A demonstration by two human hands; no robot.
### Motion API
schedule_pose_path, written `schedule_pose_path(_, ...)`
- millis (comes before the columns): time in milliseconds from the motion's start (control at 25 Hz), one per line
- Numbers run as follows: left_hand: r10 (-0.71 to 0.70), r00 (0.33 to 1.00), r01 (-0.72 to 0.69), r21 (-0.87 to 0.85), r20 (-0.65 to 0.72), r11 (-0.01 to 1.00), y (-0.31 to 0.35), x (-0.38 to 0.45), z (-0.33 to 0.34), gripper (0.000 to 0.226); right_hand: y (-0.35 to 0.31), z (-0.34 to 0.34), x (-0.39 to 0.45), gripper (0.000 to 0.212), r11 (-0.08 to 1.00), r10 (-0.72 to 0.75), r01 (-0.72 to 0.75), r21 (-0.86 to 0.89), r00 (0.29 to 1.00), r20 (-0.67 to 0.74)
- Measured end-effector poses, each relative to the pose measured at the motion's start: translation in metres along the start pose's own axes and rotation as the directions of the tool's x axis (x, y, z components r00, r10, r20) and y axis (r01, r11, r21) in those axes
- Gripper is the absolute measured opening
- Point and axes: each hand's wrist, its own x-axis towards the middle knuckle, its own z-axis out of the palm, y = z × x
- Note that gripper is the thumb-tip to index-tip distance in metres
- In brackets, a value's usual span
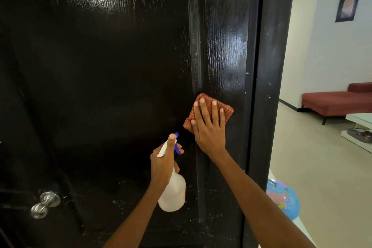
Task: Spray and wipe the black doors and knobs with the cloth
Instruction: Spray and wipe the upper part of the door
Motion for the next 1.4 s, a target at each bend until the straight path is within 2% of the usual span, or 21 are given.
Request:
schedule_pose_path(120,0.021,0.999,-0.021,-0.007,0.029,1.000,-0.003,-0.004,-0.001,0.053,0.033,0.016,-0.104,0.087,0.978,-0.182,0.197,-0.064,0.965,0.189)
schedule_pose_path(240,-0.032,0.998,0.031,0.020,0.063,0.999,-0.001,0.000,0.001,0.046,0.056,0.015,-0.150,0.075,0.963,-0.218,0.252,-0.101,0.940,0.262)
schedule_pose_path(360,-0.047,0.992,0.043,0.038,0.114,0.998,0.000,0.003,-0.001,0.041,0.053,0.008,-0.124,0.066,0.972,-0.187,0.218,-0.089,0.944,0.271)
schedule_pose_path(480,-0.006,0.994,0.006,0.007,0.105,1.000,0.002,0.001,-0.002,0.048,0.038,-0.004,-0.053,0.063,0.997,-0.049,0.055,-0.053,0.993,0.107)
schedule_pose_path(600,-0.005,0.994,0.008,-0.030,0.109,1.000,0.000,-0.003,0.001,0.048,0.024,-0.021,0.019,0.064,0.986,0.166,-0.165,0.021,0.983,-0.080)
schedule_pose_path(680,-0.012,0.992,0.016,-0.039,0.123,0.999,-0.010,-0.007,0.005,0.046,0.018,-0.018,0.023,0.066,0.955,0.293,-0.285,0.081,0.948,-0.122)
schedule_pose_path(760,-0.024,0.991,0.028,-0.031,0.128,0.999,-0.025,-0.014,0.006,0.047,0.008,-0.001,-0.022,0.070,0.895,0.430,-0.418,0.154,0.901,-0.055)
schedule_pose_path(840,-0.040,0.991,0.041,-0.006,0.129,0.999,-0.039,-0.019,0.003,0.049,-0.009,0.021,-0.090,0.072,0.763,0.617,-0.609,0.217,0.786,0.036)
schedule_pose_path(880,-0.049,0.991,0.049,-0.001,0.128,0.999,-0.045,-0.019,0.001,0.048,-0.021,0.030,-0.123,0.072,0.632,0.734,-0.726,0.273,0.673,0.092)
schedule_pose_path(920,-0.062,0.990,0.062,0.006,0.127,0.998,-0.050,-0.017,-0.002,0.046,-0.035,0.038,-0.146,0.070,0.442,0.846,-0.821,0.361,0.516,0.138)
schedule_pose_path(960,-0.081,0.988,0.079,0.022,0.134,0.997,-0.055,-0.014,-0.006,0.042,-0.048,0.043,-0.160,0.066,0.229,0.919,-0.873,0.431,0.339,0.199)
schedule_pose_path(1000,-0.104,0.983,0.099,0.041,0.154,0.994,-0.059,-0.010,-0.010,0.037,-0.056,0.051,-0.170,0.061,0.047,0.927,-0.866,0.497,0.224,0.302)
schedule_pose_path(1040,-0.123,0.975,0.112,0.064,0.184,0.992,-0.064,-0.007,-0.014,0.030,-0.056,0.060,-0.178,0.057,-0.036,0.915,-0.852,0.522,0.182,0.360)
schedule_pose_path(1080,-0.128,0.971,0.111,0.091,0.201,0.990,-0.067,-0.004,-0.018,0.027,-0.054,0.067,-0.180,0.053,-0.031,0.927,-0.873,0.486,0.157,0.340)
schedule_pose_path(1160,-0.121,0.975,0.094,0.148,0.189,0.985,-0.072,-0.002,-0.026,0.032,-0.057,0.056,-0.152,0.056,-0.173,0.953,-0.905,0.389,-0.054,0.297)
schedule_pose_path(1200,-0.113,0.977,0.086,0.154,0.182,0.984,-0.073,-0.001,-0.029,0.036,-0.060,0.044,-0.135,0.064,-0.178,0.944,-0.896,0.407,-0.039,0.327)
schedule_pose_path(1240,-0.098,0.978,0.071,0.149,0.184,0.986,-0.071,0.001,-0.032,0.038,-0.065,0.035,-0.115,0.071,-0.117,0.947,-0.886,0.448,0.036,0.319)
schedule_pose_path(1280,-0.080,0.979,0.055,0.140,0.186,0.989,-0.069,0.002,-0.034,0.038,-0.072,0.028,-0.096,0.075,0.017,0.940,-0.882,0.472,0.175,0.293)
schedule_pose_path(1360,-0.042,0.982,0.020,0.121,0.186,0.992,-0.061,0.007,-0.042,0.038,-0.080,0.023,-0.057,0.074,0.430,0.825,-0.799,0.421,0.537,0.176)
schedule_pose_path(1400,-0.033,0.981,0.012,0.110,0.191,0.994,-0.057,0.007,-0.046,0.039,-0.075,0.028,-0.047,0.071,0.588,0.740,-0.727,0.354,0.660,0.127)
